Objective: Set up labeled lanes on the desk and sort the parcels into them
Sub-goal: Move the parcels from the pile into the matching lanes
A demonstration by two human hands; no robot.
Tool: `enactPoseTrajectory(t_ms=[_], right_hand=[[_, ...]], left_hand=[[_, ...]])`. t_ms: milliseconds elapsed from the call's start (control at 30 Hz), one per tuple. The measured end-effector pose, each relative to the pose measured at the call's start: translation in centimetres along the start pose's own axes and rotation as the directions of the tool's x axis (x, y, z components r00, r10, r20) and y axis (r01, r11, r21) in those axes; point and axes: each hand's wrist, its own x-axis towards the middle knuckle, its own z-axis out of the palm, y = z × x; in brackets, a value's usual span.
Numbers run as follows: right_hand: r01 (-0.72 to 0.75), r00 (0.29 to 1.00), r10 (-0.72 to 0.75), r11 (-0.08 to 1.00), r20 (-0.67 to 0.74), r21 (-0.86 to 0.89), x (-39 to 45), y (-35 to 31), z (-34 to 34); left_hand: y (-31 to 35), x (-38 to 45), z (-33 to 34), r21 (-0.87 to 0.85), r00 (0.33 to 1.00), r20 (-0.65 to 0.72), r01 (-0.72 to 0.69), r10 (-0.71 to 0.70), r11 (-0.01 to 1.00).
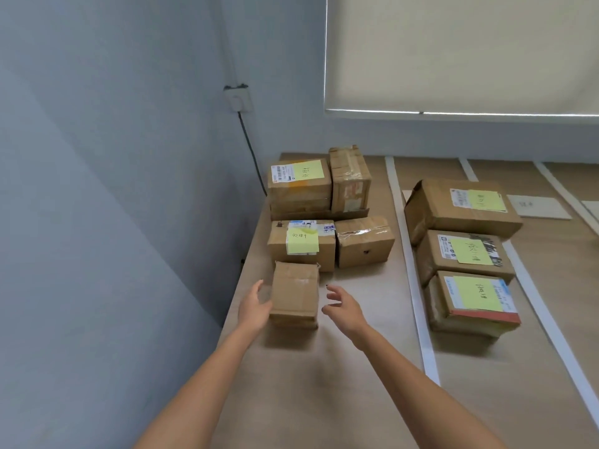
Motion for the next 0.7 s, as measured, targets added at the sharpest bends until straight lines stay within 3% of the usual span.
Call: enactPoseTrajectory(t_ms=[200, 700], right_hand=[[-0.002, 0.997, 0.0, 1.0, 0.072, 0.022, 1.2, -0.6, 2.8], [0.094, 0.996, -0.094, 0.991, -0.008, 0.1, -4.0, -0.9, -2.1]], left_hand=[[-0.9, 1.3, 1.4, -0.07, 0.985, 0.147, 0.102, -0.091, 0.992], [4.1, -3.8, 2.8, -0.163, 0.996, 0.078, -0.02, 0.033, 0.986]])
